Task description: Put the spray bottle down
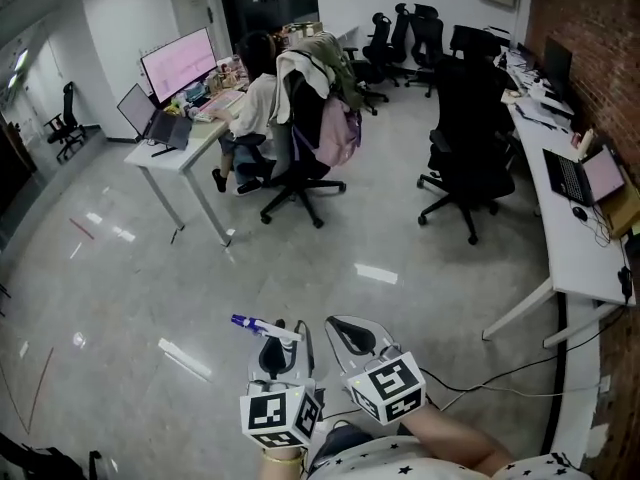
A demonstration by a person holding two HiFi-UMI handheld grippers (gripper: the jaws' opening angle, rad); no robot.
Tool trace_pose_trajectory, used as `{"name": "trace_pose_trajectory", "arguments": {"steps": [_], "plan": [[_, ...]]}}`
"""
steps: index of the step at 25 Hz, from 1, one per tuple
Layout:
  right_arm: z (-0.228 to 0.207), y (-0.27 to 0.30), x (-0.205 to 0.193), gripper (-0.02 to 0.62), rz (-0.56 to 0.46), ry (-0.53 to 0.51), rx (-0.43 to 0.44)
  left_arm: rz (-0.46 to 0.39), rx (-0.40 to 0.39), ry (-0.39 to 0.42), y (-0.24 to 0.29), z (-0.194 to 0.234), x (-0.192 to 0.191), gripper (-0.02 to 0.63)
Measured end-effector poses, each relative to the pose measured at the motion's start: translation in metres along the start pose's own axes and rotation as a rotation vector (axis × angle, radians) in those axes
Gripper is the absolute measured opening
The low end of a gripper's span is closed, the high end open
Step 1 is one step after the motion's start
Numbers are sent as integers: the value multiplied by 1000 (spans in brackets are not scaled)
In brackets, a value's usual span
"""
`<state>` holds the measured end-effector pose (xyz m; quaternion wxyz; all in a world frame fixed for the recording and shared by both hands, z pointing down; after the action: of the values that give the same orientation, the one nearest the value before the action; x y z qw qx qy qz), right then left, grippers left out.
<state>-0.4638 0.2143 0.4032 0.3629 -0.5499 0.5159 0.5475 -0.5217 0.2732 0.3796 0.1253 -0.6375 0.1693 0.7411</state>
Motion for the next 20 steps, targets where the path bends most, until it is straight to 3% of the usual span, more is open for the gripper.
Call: {"name": "trace_pose_trajectory", "arguments": {"steps": [7,15,20], "plan": [[-90,-63,11,-2,-50,17,-134,-11,-107,36,42,-94,1,132],[-227,-155,17,-2,-62,-8,-221,-20,-220,25,98,-248,-16,132],[-316,-220,16,-2,-79,-12,-323,-19,-329,34,136,-349,-27,132]]}}
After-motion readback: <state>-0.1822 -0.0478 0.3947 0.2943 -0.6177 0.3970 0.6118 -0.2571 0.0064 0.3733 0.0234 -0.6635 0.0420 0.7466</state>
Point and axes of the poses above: the fingertips, and each gripper's own axes: y forward along the fingers, z to its left, x out of its top, the point moved 2 cm from there along -y, backward along the fingers, and after that the axes turned 3 degrees about y, right-handed, at the moved point
